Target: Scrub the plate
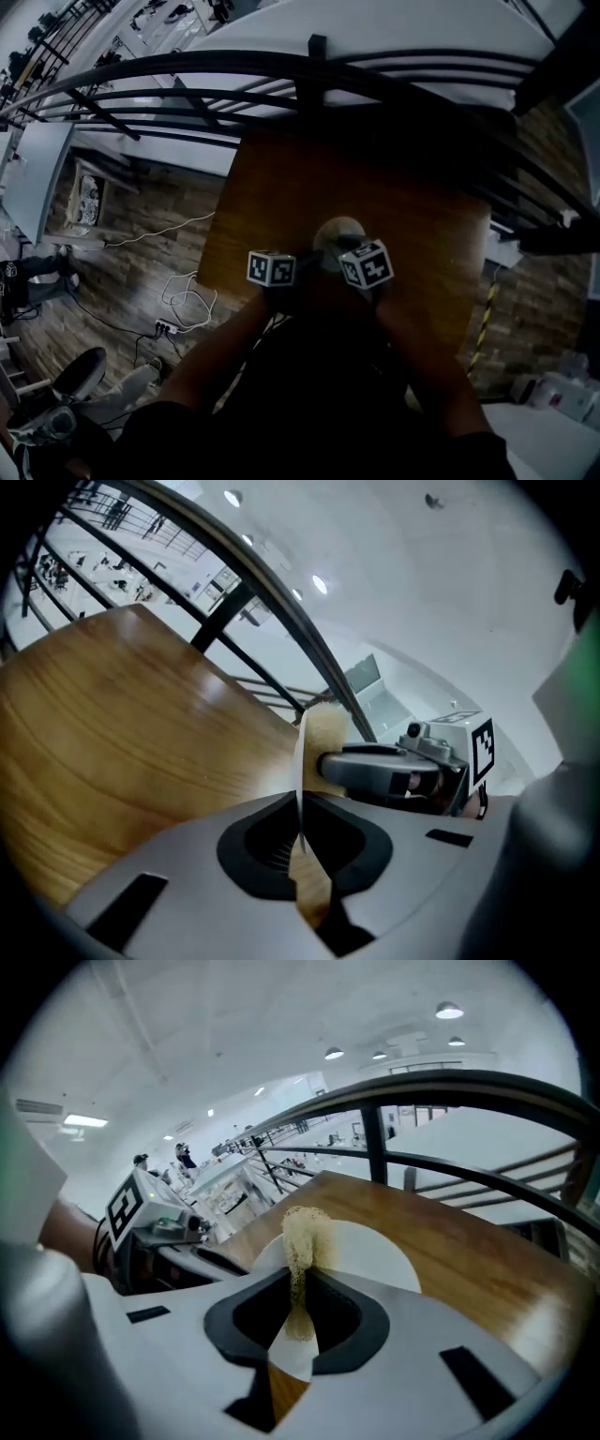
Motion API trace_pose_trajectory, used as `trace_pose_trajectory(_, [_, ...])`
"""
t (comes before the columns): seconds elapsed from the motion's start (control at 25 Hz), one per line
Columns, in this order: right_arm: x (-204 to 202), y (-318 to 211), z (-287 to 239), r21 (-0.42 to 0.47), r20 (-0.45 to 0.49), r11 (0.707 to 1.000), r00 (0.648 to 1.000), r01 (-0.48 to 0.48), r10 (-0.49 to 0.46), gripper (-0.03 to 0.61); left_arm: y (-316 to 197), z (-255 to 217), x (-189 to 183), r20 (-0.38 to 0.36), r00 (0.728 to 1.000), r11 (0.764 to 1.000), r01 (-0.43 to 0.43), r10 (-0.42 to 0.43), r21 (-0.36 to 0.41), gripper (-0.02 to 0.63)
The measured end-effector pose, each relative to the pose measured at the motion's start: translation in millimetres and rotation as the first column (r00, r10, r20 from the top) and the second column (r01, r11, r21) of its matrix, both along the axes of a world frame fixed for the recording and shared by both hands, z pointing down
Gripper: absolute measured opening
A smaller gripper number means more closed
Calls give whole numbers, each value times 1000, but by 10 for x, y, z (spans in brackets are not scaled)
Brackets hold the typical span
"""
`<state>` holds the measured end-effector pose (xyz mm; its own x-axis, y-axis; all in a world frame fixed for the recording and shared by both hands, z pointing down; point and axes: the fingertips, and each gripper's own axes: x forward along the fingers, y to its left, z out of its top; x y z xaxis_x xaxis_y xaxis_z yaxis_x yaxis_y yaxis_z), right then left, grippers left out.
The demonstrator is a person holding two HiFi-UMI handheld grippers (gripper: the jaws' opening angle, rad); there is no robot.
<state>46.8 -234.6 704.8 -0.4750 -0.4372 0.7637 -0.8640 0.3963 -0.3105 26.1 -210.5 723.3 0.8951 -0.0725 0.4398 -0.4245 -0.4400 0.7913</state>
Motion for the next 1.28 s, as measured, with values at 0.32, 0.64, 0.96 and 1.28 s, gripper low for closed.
trace_pose_trajectory(0.32, [-509,275,-43,-39,-5,997,998,67,-68,52,-463,-470,-891,-32,993,987,116,-113,108,18])
trace_pose_trajectory(0.64, [-57,-89,-521,68,-122,997,991,-45,53,52,-207,-684,-984,-54,999,993,1,6,120,20])
trace_pose_trajectory(0.96, [-724,-146,-1109,183,-64,982,997,56,-45,52,-161,-930,-796,-104,993,990,-39,54,138,18])
trace_pose_trajectory(1.28, [-843,204,-885,99,-48,992,996,79,-74,51,-300,-1122,-930,-121,992,983,1,21,181,18])
